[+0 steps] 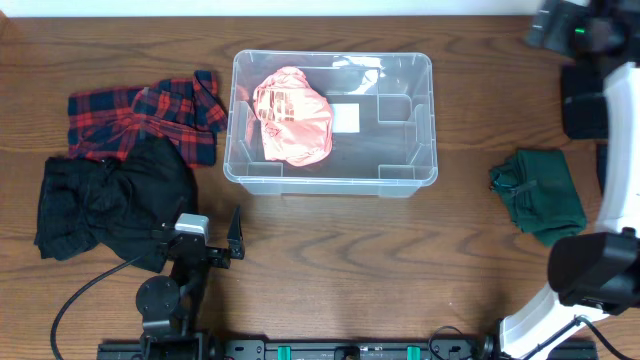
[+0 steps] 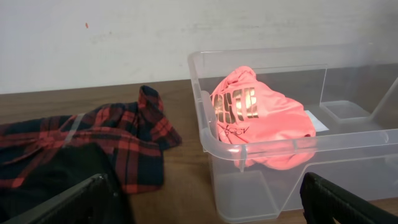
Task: Pack container
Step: 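Move the right gripper to the black folded item at far right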
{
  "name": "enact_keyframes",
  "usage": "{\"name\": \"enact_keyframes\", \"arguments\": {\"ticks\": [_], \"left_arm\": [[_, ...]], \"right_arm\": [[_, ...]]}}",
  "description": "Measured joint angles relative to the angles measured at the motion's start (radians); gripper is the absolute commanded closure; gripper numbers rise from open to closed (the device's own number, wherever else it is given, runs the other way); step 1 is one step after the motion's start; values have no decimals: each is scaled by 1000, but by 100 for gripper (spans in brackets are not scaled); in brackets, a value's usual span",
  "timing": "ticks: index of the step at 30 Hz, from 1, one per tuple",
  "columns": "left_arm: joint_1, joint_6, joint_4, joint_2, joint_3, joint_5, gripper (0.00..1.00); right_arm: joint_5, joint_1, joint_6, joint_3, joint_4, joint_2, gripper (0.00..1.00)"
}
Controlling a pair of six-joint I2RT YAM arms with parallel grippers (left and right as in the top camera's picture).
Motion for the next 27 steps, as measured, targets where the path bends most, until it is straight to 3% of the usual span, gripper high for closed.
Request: {"name": "enact_keyframes", "arguments": {"ticks": [11, 18, 27], "left_arm": [[0, 0, 0, 0, 0, 0, 2], [0, 0, 0, 0, 0, 0, 2], [0, 0, 0, 0, 0, 0, 2]], "right_arm": [[-55, -259, -27, 0, -32, 138, 1], [-108, -344, -118, -6, 10, 294, 1], [-227, -459, -281, -9, 120, 372, 1]]}}
